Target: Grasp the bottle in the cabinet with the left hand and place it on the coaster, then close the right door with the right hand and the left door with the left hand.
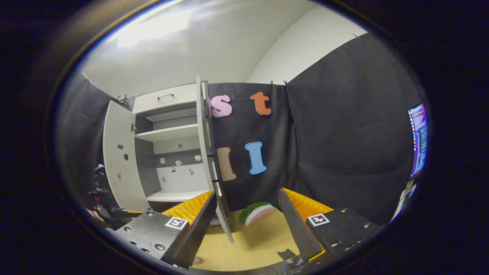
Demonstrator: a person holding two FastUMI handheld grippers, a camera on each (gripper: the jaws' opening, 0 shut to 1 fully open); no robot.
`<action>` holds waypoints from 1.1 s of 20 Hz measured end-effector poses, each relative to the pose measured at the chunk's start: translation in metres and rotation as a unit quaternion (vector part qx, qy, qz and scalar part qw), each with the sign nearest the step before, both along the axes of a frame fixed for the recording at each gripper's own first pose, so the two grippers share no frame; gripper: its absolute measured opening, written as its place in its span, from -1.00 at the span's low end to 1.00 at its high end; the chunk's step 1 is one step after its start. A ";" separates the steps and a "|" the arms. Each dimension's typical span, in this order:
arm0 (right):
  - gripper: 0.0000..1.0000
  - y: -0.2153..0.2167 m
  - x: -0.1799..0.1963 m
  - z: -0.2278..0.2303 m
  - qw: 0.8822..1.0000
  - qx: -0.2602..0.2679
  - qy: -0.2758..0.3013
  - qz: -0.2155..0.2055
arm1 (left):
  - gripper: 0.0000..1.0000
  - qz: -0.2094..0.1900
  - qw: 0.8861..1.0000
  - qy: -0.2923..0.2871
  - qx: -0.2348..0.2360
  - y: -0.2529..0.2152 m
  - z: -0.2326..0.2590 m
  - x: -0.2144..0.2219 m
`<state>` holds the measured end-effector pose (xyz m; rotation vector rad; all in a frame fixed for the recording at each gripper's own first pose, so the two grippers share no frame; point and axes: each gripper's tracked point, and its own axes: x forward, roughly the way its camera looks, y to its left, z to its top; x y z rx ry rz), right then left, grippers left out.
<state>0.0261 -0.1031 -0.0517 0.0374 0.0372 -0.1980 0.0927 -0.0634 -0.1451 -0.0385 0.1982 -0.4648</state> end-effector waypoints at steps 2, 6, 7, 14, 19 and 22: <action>0.96 -0.007 0.021 0.005 1.000 -0.018 -0.002 0.002 | 0.92 0.002 1.000 -0.011 -0.001 0.005 0.024 0.003; 0.97 -0.027 0.079 0.003 0.998 -0.055 0.021 0.004 | 0.92 0.031 0.998 -0.049 0.012 0.029 0.071 0.014; 0.97 -0.035 0.095 0.001 0.998 -0.053 0.028 -0.003 | 0.92 0.032 0.998 -0.051 0.012 0.035 0.077 0.013; 0.97 -0.038 0.200 -0.021 0.998 -0.019 0.053 0.020 | 0.92 0.060 0.996 -0.062 -0.021 0.088 0.101 0.009; 0.97 -0.028 0.269 -0.026 0.997 -0.022 0.073 0.024 | 0.89 0.087 0.990 -0.108 -0.017 0.123 0.113 0.009; 0.97 -0.018 0.294 -0.030 0.995 -0.032 0.085 0.027 | 0.89 0.098 0.992 -0.077 -0.029 0.135 0.094 0.008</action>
